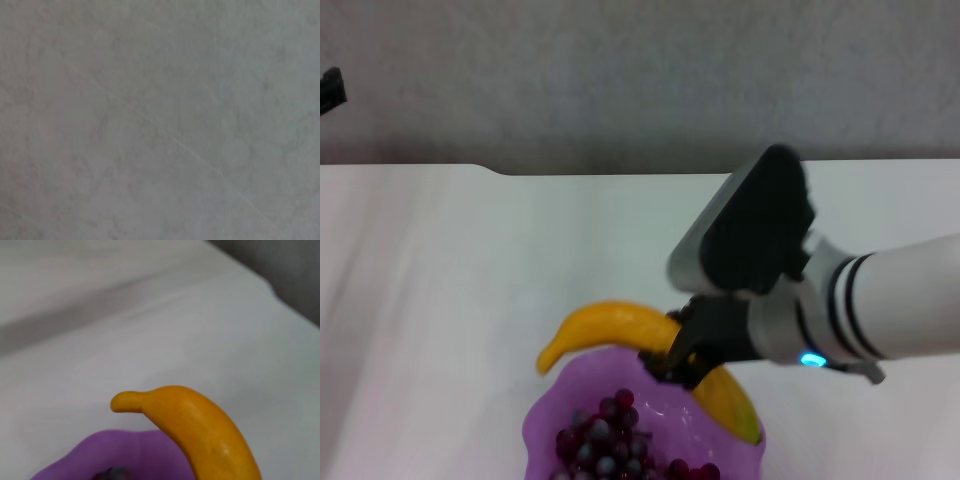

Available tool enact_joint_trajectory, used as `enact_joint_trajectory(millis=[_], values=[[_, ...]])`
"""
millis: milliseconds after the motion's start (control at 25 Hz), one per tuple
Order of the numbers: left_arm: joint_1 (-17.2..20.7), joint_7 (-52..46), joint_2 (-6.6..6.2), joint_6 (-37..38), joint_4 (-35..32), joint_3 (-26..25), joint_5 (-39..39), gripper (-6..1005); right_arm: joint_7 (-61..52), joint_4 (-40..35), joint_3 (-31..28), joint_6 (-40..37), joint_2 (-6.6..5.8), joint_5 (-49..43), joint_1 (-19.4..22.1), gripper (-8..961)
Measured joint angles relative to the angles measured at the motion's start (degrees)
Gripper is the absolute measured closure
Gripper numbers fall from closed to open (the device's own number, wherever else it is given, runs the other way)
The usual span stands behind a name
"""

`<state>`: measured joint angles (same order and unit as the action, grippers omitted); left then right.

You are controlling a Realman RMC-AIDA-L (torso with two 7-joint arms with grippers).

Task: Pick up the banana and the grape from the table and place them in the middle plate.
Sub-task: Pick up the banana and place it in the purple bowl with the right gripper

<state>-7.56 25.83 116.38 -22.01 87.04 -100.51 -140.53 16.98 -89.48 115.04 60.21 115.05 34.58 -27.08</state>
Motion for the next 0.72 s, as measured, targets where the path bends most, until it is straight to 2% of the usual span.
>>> enact_joint_trajectory(millis=[400, 720], values=[[0.0, 0.1, 0.03, -1.4, 1.1, -1.0, 0.0, 147, 2.0, 9.0, 4.2, -0.7, 0.06, 6.6, -5.0, 338], [-0.4, 0.1, 0.05, -1.5, 0.9, -1.1, -0.5, 147, 2.2, 12.6, 4.6, -1.7, 0.0, 7.5, -6.3, 319]])
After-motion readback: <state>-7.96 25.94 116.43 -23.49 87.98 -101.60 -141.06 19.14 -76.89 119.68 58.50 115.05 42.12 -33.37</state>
